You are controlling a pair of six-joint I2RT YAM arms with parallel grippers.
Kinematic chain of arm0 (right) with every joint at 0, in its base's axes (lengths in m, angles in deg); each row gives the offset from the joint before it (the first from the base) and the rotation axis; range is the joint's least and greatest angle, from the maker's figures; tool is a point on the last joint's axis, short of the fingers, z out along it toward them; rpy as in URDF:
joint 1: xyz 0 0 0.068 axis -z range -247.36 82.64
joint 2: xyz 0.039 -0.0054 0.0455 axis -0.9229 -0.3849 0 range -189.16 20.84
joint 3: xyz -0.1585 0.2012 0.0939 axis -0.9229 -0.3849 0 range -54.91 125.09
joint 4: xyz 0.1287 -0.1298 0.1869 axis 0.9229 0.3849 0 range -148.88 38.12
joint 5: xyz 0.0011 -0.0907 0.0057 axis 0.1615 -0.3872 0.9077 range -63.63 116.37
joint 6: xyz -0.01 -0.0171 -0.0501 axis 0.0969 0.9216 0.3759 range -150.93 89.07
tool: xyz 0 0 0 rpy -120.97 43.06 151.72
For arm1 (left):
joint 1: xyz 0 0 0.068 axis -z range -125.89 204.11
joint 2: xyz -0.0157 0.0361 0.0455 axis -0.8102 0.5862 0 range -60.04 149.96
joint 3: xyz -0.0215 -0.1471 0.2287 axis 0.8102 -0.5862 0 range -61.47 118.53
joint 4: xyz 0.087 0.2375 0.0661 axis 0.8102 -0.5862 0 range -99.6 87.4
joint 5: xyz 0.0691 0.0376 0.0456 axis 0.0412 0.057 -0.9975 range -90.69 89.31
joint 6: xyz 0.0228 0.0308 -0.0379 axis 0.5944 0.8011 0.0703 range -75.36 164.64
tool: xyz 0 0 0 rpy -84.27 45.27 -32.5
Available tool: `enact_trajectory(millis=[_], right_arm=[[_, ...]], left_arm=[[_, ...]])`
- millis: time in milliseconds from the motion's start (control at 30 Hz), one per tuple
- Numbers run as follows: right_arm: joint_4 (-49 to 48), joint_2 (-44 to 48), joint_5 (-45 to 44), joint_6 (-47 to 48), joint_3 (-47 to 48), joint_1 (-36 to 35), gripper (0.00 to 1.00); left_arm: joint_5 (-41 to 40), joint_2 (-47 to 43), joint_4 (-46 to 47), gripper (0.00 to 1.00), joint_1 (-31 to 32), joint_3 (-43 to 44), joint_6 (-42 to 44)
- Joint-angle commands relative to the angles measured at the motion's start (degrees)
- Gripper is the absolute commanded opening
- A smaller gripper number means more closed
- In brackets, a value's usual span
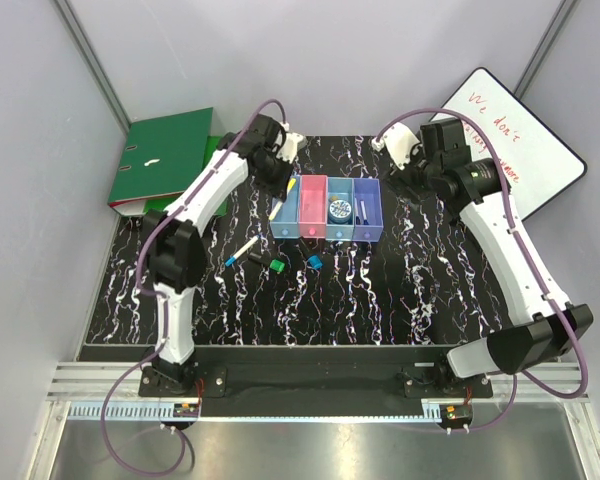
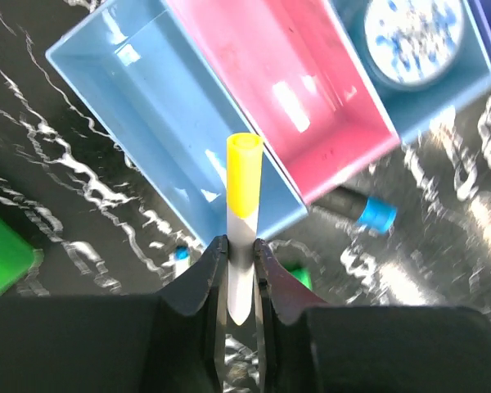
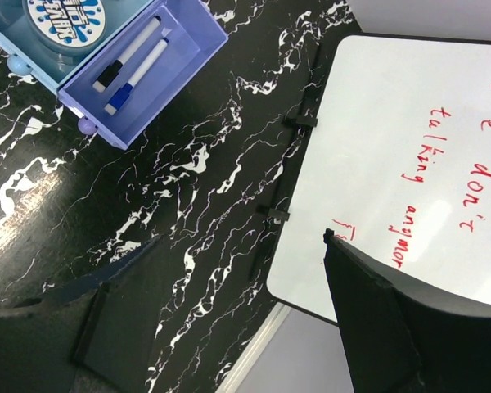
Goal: Sort the stationery into containers
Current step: Place the pen in the storage box.
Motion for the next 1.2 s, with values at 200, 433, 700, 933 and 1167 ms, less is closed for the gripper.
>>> enact_trajectory(millis=[200,433,700,933,1167], right_arm=[[-8.05,5.44,-2.24,-2.7,-7.52,-0.31,0.83],[-8.4,4.83,-2.15,-2.78,-7.87,-0.31,0.83],[-8.75,4.21,-2.06,-2.61,-7.7,-0.22,0.84],[-8.84,4.91,-2.06,-2.61,-7.87,-0.31,0.84],[-8.93,5.97,-1.8,-2.69,-8.93,-0.31,0.84]], left_arm=[[6.69,14.34,0.84,0.0,-3.29,12.43,-14.6],[6.95,17.42,3.83,0.0,-3.29,14.19,-14.96],[6.96,17.25,4.44,0.31,-3.46,13.84,-13.38],[6.78,16.72,4.53,0.34,-3.64,14.1,-13.2],[9.85,11.37,5.05,0.34,-3.73,15.33,-9.7]])
